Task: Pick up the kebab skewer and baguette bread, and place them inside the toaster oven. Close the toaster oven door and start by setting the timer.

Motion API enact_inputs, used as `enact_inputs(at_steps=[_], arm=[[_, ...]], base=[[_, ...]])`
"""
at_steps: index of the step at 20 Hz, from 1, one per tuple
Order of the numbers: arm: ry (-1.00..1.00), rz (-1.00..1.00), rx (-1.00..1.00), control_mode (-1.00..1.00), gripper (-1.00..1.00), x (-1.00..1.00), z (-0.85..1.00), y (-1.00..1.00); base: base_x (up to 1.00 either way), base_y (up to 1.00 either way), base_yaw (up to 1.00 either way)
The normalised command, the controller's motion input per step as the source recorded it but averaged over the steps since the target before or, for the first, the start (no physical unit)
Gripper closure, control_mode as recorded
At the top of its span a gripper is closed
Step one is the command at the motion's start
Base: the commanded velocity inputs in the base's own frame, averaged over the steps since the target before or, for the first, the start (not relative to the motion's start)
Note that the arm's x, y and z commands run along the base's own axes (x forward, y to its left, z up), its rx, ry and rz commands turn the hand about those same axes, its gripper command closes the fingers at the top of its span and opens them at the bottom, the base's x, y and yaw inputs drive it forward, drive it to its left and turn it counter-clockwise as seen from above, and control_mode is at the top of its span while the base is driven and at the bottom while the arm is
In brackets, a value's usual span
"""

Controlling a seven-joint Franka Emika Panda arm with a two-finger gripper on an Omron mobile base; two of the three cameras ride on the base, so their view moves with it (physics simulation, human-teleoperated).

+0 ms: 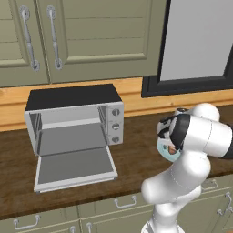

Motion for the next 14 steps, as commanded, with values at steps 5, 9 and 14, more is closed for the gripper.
enact_inputs(at_steps=[5,9,14], arm=[[0.0,0.04,0.03,-1.0,1.0,-0.11,0.22,-0.05],[-0.05,0.18,0.01,-1.0,1.0,-0.54,0.99,0.1],[-0.06,0.25,-0.04,-1.0,1.0,-0.67,1.0,0.89]], base=[[0.0,0.0,0.0],[0.0,0.0,0.0],[0.0,0.0,0.0]])
